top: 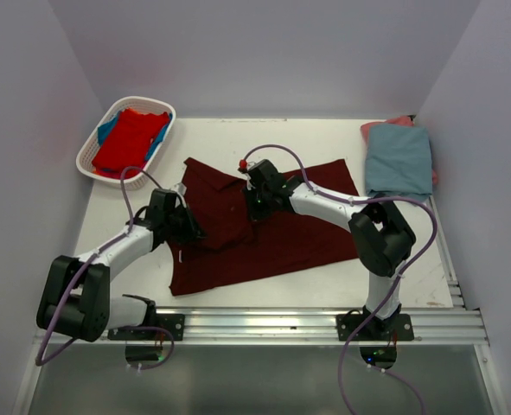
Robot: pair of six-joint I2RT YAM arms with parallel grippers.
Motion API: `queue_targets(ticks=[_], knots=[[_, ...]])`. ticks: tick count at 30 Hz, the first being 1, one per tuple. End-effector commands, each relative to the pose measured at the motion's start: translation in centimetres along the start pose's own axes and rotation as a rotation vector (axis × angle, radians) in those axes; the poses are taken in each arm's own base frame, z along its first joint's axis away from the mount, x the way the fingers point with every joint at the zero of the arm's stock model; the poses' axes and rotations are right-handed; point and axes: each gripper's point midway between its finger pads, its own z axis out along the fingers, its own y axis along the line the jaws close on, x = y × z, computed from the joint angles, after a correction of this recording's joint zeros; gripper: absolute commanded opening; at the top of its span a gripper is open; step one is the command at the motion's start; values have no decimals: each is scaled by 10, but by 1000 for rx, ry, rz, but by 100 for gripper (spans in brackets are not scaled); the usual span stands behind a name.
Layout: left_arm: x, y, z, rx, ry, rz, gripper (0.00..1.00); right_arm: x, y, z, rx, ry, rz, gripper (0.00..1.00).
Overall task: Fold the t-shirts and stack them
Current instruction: Fold the flattened tshirt in 1/3 of the way
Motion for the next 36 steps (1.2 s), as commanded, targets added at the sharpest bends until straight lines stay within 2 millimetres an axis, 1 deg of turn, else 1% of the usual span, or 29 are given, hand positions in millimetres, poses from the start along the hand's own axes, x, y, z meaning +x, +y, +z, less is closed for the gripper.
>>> queue_targets(ticks=[1,2,4,5,6,7,9,10,13,15,18,19,21,22,24,25,26,29,31,32,33,34,36], knots=[[-23,-12,-7,61,-115,30,0,-7,5,-3,-16,-29,-18,0],[-27,-9,-8,42,-141,36,0,-7,5,-3,-15,-29,-18,0],[-37,-11,-15,33,-189,47,0,-8,5,-4,-13,-33,-20,0],[-42,-5,-17,-3,-215,50,0,-8,6,-5,-16,-34,-21,0],[-46,-4,-20,-16,-234,53,0,-8,5,-5,-14,-34,-20,0],[-54,-7,-28,-18,-271,61,0,-9,5,-6,-14,-39,-20,0],[-63,-6,-36,-38,-325,72,0,-10,5,-7,-15,-47,-21,0],[-69,-9,-43,-33,-361,82,0,-11,5,-8,-14,-49,-21,0],[-80,-12,-51,-34,-416,98,0,-15,6,-10,-13,-64,-19,0],[-82,-12,-50,-41,-417,106,0,-18,7,-11,-13,-75,-18,0],[-80,-9,-39,-50,-378,112,0,-20,7,-8,-10,-71,-19,0],[-76,-5,-31,-64,-351,109,0,-21,7,-8,-12,-72,-18,0],[-72,-1,-23,-76,-321,102,0,-21,8,-5,-14,-68,-18,0],[-70,5,-15,-102,-291,93,0,-20,8,-4,-15,-65,-19,0],[-62,19,-8,-168,-237,75,9,-19,8,-2,-18,-57,-19,0],[-60,24,-1,-202,-203,64,15,-17,7,-1,-16,-51,-18,0],[-56,35,-1,-259,-181,44,37,-18,8,-1,-21,-51,-18,0],[-54,43,-4,-308,-178,20,73,-15,9,1,-23,-44,-19,0],[-57,41,-13,-307,-207,13,81,-14,9,4,-28,-39,-18,0],[-59,41,-16,-314,-222,10,87,-16,11,5,-36,-39,-20,0],[-61,39,-20,-311,-235,9,92,-16,12,7,-44,-37,-19,0],[-66,36,-25,-303,-260,10,93,-14,12,12,-46,-26,-18,0],[-71,32,-32,-293,-296,12,93,-19,18,15,-74,-28,-20,0]])
